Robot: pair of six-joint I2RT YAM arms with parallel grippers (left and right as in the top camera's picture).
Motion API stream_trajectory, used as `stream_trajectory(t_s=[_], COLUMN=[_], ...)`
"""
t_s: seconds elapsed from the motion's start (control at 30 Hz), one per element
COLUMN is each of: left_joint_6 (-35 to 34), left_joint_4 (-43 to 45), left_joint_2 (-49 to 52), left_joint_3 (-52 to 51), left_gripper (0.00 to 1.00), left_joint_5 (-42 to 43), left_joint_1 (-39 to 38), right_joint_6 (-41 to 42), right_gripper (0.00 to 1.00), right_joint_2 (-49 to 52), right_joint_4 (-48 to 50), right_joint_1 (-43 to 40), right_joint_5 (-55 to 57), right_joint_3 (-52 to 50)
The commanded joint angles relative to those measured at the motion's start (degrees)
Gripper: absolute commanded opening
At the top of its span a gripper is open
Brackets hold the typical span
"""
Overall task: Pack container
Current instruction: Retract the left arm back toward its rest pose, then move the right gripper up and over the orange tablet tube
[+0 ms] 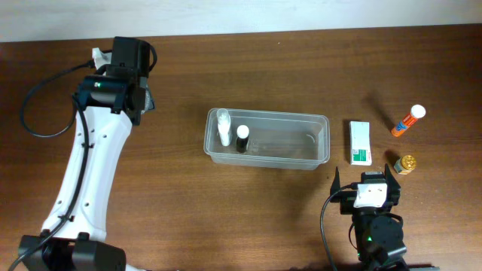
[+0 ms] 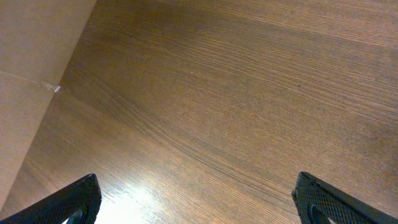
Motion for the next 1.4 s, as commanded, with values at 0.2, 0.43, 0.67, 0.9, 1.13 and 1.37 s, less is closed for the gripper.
stream_trajectory(t_s=[0.2,0.43,0.67,0.9,1.13,1.37], left_joint_6=[0.04,0.04,0.04,0.04,0.04,0.04], left_joint_4=[-0.13,-0.13,-0.13,-0.13,-0.11,-0.11], left_joint_2=[-1.38,-1.38,-1.38,-1.38,-1.38,-1.38], left_joint_3=[1.05,1.05,1.05,1.05,1.05,1.05], left_gripper=[0.99,0.99,0.99,0.99,0.99,0.99], left_joint_5=[-1.01,-1.01,-1.01,-1.03,-1.01,-1.01], left_joint_1=[0.17,0.20,0.20,0.20,0.17,0.20], right_joint_6=[-0.35,-0.28,7.67,15.58,9.90,10.27], right_gripper=[0.98,0.98,0.98,0.98,0.98,0.98], right_joint_2=[-0.11,-0.11,-0.11,3.96,23.47,48.54], right_joint_4=[-0.07,-0.28,5.99,6.14,1.31,-16.24], right_joint_1=[-0.17,-0.17,-0.17,-0.22,-0.24,-3.30], right_joint_5=[-0.09,-13.05,-27.02,-14.10,-12.02,-12.96], right_joint_3=[0.26,0.26,0.61,9.97,31.32,61.09])
